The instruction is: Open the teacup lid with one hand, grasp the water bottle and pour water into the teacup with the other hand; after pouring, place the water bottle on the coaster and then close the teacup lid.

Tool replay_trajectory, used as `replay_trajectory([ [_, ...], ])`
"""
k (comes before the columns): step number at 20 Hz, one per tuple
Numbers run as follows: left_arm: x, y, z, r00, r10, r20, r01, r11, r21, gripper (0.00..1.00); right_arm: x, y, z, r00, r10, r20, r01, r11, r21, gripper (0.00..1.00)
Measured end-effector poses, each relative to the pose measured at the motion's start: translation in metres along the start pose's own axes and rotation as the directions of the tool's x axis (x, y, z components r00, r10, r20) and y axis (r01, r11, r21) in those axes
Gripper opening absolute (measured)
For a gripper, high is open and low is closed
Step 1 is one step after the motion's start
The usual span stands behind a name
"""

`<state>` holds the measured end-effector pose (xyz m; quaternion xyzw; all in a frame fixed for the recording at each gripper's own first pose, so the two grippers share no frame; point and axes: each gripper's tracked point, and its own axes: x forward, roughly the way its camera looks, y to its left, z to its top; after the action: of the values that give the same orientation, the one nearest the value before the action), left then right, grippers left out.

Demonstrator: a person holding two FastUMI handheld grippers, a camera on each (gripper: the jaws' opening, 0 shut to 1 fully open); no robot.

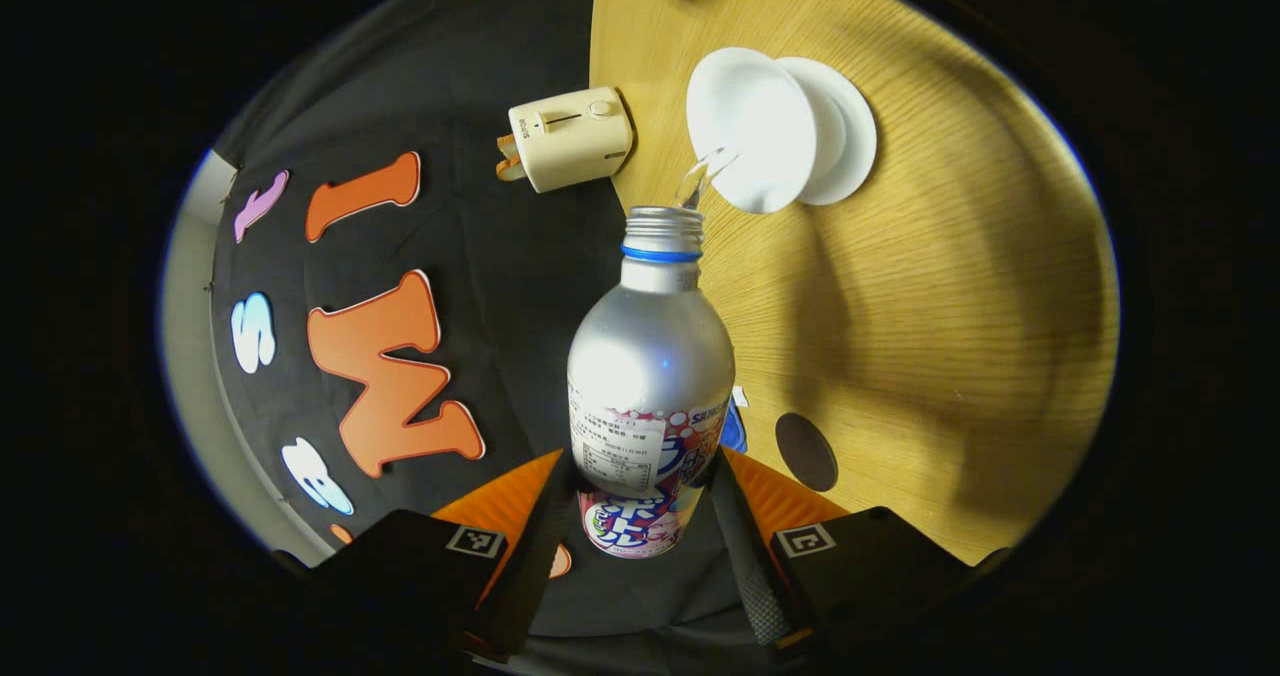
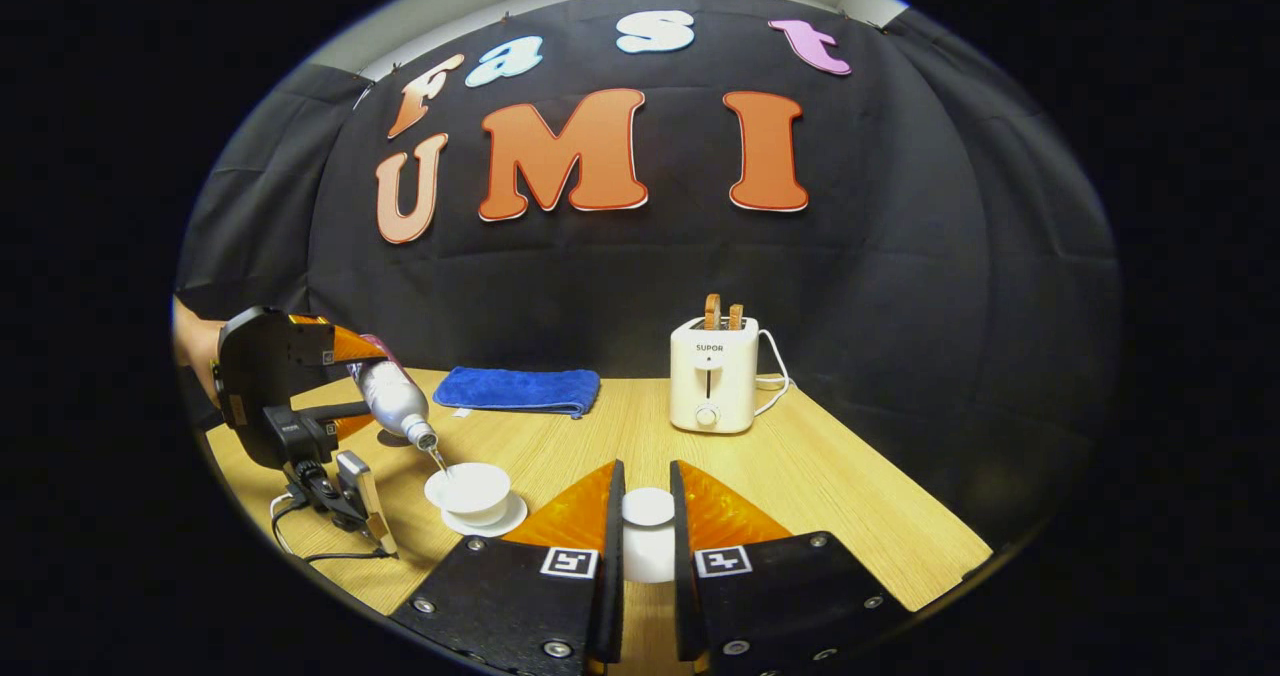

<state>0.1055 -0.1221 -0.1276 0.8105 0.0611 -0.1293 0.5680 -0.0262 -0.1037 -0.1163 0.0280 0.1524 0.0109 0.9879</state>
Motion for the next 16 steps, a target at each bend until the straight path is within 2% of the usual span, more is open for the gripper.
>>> replay_trajectory([
  [16, -0.001, 0.022, -0.001, 0.998, 0.060, 0.002, -0.060, 0.995, 0.074, 0.84, -0.003, 0.007, -0.004, 1.000, 0.024, 0.000, -0.024, 1.000, 0.004, 0.21],
])
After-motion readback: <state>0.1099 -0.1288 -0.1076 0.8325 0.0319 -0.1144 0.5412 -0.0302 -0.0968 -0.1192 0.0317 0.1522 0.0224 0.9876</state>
